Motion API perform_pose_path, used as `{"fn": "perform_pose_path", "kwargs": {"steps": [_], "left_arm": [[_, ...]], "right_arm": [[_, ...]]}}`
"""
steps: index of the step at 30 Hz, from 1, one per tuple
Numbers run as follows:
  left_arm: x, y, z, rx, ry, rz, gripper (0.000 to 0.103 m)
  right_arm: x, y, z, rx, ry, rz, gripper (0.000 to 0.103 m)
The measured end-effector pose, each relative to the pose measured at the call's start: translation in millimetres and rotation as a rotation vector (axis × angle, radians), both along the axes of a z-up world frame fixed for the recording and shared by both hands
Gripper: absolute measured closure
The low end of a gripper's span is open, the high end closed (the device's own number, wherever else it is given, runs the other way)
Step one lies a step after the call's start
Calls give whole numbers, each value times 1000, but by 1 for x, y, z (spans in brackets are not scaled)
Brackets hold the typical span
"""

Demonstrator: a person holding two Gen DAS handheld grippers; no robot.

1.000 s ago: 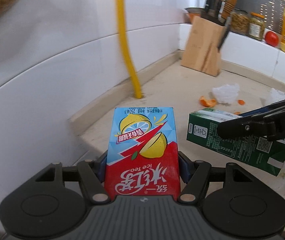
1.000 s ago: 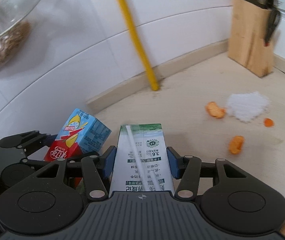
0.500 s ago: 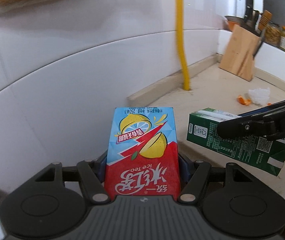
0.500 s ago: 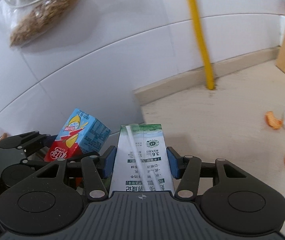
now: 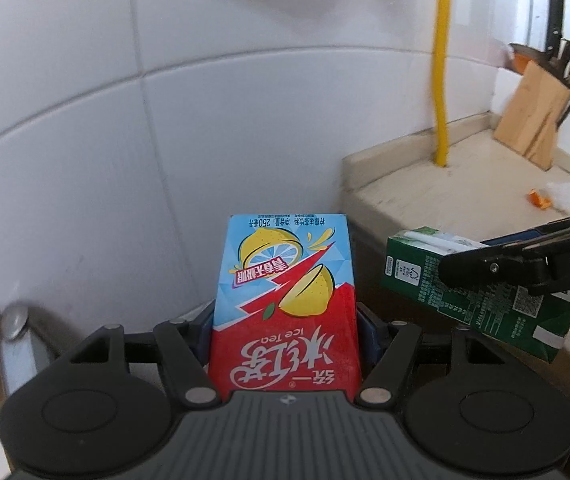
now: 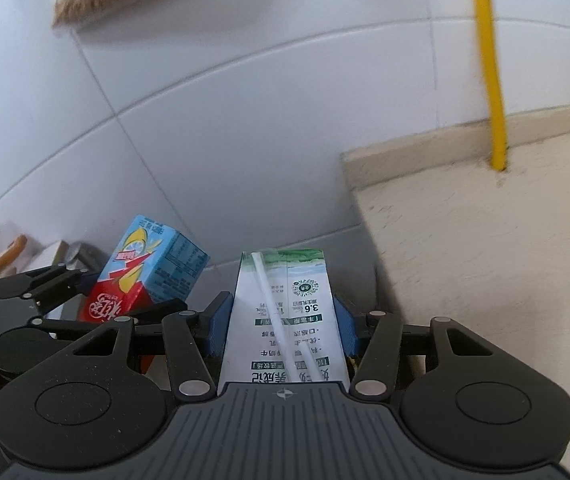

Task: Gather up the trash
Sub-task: 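Carry both cartons down over the trash bin, then open both grippers to drop the cartons into the bin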

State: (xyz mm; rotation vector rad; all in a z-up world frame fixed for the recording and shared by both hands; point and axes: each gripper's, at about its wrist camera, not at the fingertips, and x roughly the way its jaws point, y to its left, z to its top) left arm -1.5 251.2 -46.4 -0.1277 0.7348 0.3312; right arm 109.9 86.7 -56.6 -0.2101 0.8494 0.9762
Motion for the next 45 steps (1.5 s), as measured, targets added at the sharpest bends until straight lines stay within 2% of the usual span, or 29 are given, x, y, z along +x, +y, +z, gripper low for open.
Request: {"fn": "perform_pose_path", "kwargs": {"steps": [8, 20, 30, 45], "left_arm": [[1, 13, -21, -33, 40, 25, 42], [-1, 22, -31, -63, 63, 35, 42], [13, 26, -41, -73, 105, 47, 42], [17, 29, -48, -63, 160, 66, 41]], "right_arm": [[-8, 30, -25, -64, 23, 10, 42], [-11, 48, -49, -126, 40, 0, 42], [-6, 62, -67, -170, 57, -8, 42], [3, 68, -76, -185, 71, -29, 39]]}}
